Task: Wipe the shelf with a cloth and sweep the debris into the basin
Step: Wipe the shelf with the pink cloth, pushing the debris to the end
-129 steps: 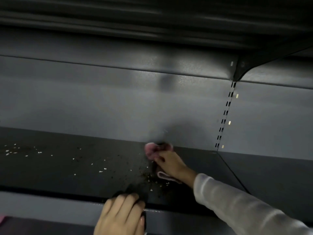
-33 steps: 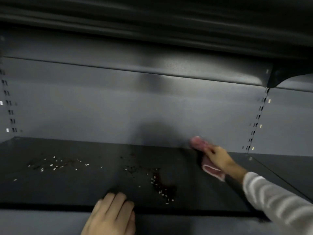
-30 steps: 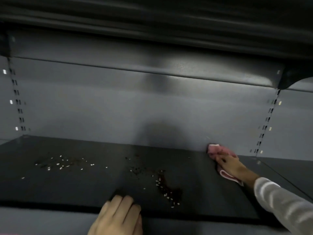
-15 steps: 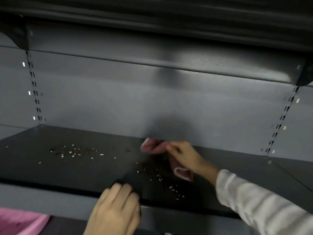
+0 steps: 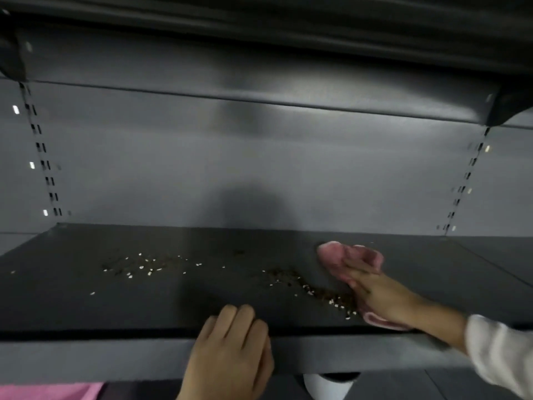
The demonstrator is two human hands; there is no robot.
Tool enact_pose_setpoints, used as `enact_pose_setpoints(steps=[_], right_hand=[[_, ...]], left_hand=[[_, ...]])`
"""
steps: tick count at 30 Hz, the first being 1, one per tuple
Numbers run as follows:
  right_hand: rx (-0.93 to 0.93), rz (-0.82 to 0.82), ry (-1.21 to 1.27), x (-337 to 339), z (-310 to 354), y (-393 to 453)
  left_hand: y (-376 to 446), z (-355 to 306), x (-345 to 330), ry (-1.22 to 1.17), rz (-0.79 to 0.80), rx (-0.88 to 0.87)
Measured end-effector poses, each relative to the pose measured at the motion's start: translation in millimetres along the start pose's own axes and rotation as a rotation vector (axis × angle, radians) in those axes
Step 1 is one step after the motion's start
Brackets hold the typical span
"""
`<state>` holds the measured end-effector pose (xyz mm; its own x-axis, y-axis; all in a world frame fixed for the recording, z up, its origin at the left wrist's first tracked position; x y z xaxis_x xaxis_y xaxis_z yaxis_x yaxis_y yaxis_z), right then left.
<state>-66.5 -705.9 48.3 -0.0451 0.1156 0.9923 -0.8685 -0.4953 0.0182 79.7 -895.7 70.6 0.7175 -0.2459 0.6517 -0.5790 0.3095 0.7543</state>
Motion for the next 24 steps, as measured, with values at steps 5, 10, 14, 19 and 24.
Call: enact_pose_setpoints(steps=[5,10,14,19,24], right_hand=[[-0.083,-0.068,0.088,12.8,62.9,30.8],[-0.351,-0.203,0.342,42.2,1.5,-24.4],[-0.42,-0.093,0.117,25.9,-9.6,-42.1],[-0.328,0.141,-0.004,-7.7,67.6,1.8],[-0.215,0.09,-0.035,-21.9,144.3,51.9]], left_hand=[[-7.2,12.4,4.9,-0.006,0.031,-0.082],[-17.5,31.6,13.6,-0.028,0.052,-0.112],[-24.8,45.2,20.2,-0.076,0.006,-0.098],[-27.9,53.2,24.2,-0.091,-0.001,-0.1],[-26.4,51.4,23.5,-0.078,0.024,-0.095]])
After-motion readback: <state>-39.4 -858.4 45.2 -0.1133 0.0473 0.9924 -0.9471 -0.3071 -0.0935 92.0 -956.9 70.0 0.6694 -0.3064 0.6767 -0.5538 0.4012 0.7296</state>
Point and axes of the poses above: each hand's wrist, its own y-axis towards the middle knuckle, its own x-axis out of the back of the hand, z = x × y, the point moved 8 cm from there along y, towards the middle knuckle, and after that the axes turned 11 degrees about z, right-handed, at the moved point
